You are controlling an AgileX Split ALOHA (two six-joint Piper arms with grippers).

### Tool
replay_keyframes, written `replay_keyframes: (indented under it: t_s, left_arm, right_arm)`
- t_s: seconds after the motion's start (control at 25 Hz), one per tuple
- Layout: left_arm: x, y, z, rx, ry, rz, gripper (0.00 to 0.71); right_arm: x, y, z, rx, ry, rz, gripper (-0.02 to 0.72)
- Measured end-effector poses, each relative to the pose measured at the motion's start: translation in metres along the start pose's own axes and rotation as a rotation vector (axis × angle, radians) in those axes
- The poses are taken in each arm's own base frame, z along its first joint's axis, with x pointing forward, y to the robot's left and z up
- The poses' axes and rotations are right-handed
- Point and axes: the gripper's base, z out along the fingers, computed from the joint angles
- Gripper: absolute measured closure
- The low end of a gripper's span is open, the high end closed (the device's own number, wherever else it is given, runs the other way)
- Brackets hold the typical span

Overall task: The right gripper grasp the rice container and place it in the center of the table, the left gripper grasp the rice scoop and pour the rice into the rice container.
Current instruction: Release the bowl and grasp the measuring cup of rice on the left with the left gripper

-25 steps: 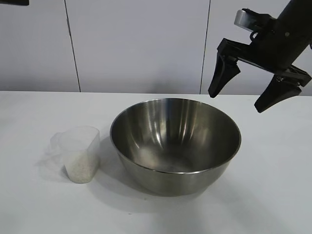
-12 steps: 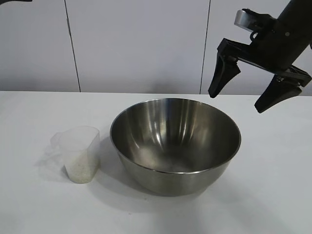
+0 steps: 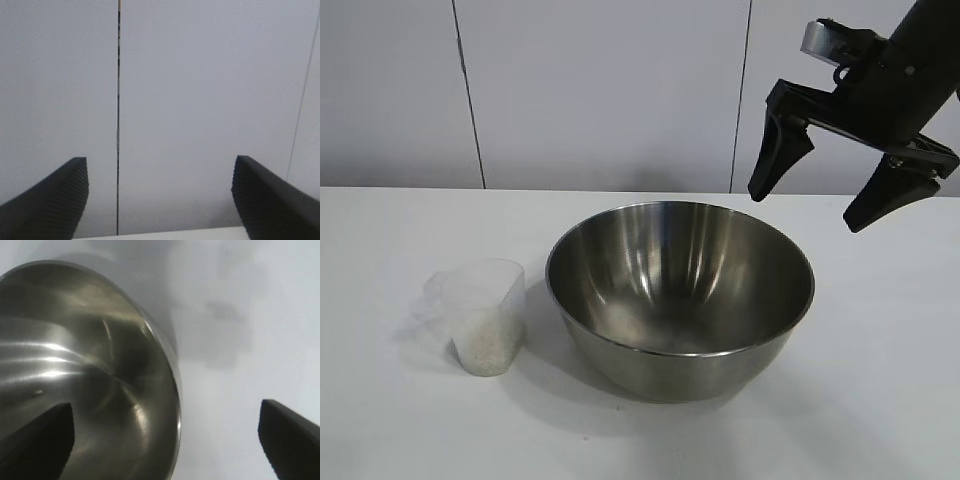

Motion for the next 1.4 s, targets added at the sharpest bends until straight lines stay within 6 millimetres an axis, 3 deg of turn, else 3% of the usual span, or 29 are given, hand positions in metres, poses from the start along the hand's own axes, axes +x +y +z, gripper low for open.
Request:
replay_keyframes:
  t_s: [0.2,0.4,0.56,1.0,1.4]
  left_arm:
    - [0.032,0.000,-0.030,0.032,0.133,0.026,0.140]
    - [0.049,0.002,-0.050,0.036,0.215,0.035,0.140]
    - [0.060,0.001,-0.048,0.036,0.249,0.044,0.140]
    - [0.130,-0.003,-0.034,0.047,0.536,0.087,0.140]
    - [0.145,-0.004,-0.035,0.075,0.591,0.176,0.140]
  right_arm:
    - [0.000,0.000,0.000,0.002,-0.002,-0.001,0.009]
    - [-0.001,-0.001,0.000,0.006,-0.013,-0.003,0.009]
    - [-0.001,-0.001,0.000,0.006,-0.014,0.002,0.009]
    - [-0.001,-0.001,0.000,0.006,-0.015,0.005,0.009]
    - [-0.002,-0.001,0.000,0.008,-0.021,0.005,0.009]
